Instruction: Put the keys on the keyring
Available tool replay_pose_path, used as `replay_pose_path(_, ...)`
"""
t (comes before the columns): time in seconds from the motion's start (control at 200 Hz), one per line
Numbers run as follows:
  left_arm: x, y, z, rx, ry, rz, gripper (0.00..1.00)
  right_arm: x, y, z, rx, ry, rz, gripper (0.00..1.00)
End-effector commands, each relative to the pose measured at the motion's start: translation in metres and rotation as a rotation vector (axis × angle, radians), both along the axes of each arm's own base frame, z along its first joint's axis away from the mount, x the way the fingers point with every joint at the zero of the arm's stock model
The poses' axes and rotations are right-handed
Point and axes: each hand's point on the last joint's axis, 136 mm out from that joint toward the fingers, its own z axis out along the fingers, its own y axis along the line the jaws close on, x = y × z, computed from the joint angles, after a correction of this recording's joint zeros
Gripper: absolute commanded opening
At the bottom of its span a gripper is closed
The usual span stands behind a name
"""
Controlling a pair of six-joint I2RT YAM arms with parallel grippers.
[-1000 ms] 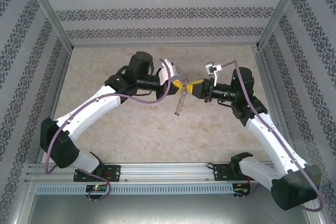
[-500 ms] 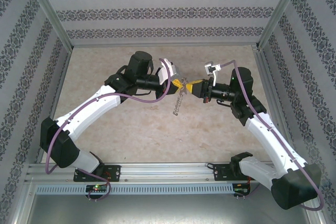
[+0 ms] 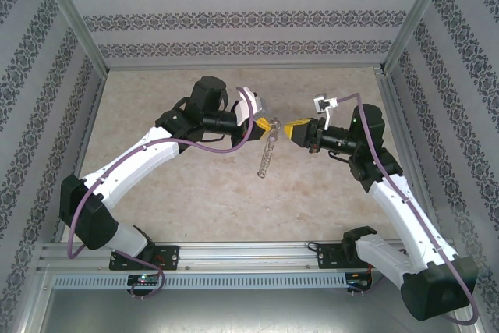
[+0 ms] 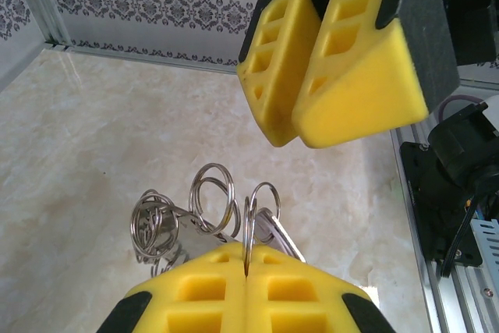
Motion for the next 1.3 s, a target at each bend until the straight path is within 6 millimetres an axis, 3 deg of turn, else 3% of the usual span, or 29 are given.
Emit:
replay_pose_path(0.0, -0.001, -0.001, 0.018, -0.036, -0.051, -0.023, 0.00, -0.009, 0.004, 0.009, 0.024, -0.018, 0.041, 0.26)
replay_pose_path(0.135, -0.001, -0.001, 0.018, -0.036, -0.051, -0.023, 0.00, -0.013, 0.010, 0.011, 0.027, -0.021, 0.076, 0.31)
replay_pose_path(0.61, -0.002, -0.001, 0.017, -0.036, -0.046, -0.026, 0.00, -0.003, 0.021, 0.011, 0.021, -0.031, 0.089, 0.29)
replay_pose_path(1.299, -0.003, -0.002, 0.016, -0.040, -0.032, -0.035, 0.00, 0.002, 0.022, 0.013, 0.019, -0.041, 0.072, 0.06)
